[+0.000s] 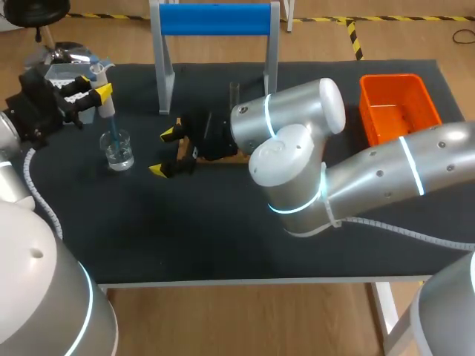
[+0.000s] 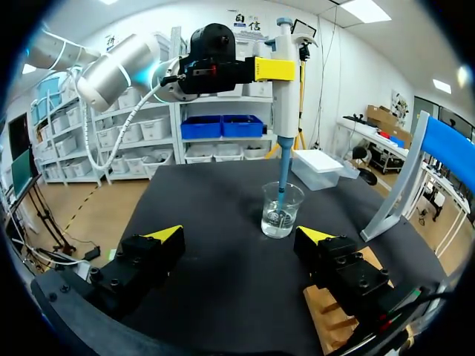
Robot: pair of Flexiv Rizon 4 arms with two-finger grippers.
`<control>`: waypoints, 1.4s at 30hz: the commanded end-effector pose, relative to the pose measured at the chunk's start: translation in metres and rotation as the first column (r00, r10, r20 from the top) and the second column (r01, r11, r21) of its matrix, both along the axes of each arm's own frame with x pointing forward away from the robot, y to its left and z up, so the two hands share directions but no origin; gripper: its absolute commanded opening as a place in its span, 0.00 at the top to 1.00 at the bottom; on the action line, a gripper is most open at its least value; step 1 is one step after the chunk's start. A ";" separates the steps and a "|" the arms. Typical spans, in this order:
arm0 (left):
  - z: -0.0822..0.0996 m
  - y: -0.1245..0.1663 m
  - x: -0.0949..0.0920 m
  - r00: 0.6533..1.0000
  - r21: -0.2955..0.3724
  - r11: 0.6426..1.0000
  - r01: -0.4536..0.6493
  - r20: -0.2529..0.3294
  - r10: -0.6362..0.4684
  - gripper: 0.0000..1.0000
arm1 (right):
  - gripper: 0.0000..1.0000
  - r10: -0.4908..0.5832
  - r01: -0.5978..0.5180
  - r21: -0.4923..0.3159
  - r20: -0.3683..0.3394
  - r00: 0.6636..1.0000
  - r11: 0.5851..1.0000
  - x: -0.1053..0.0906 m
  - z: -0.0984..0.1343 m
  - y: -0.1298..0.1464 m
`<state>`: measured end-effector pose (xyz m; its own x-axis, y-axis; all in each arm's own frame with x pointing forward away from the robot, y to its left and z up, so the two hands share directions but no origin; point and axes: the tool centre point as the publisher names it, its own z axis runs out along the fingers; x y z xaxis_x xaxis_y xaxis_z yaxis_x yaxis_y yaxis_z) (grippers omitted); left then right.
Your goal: Invert the test tube, pick up the pipette, mount the tip to pipette, aspirate from beaker and dispense into the tube, eject the tip, return the pipette, and cap with the stopper.
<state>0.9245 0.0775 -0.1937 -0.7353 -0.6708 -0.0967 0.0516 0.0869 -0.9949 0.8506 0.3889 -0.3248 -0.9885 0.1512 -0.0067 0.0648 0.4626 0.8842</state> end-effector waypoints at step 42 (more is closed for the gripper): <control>0.001 0.000 0.000 1.000 -0.002 1.000 -0.003 -0.002 0.003 1.00 | 0.00 0.081 -0.080 0.018 -0.046 0.996 0.997 0.007 0.049 -0.035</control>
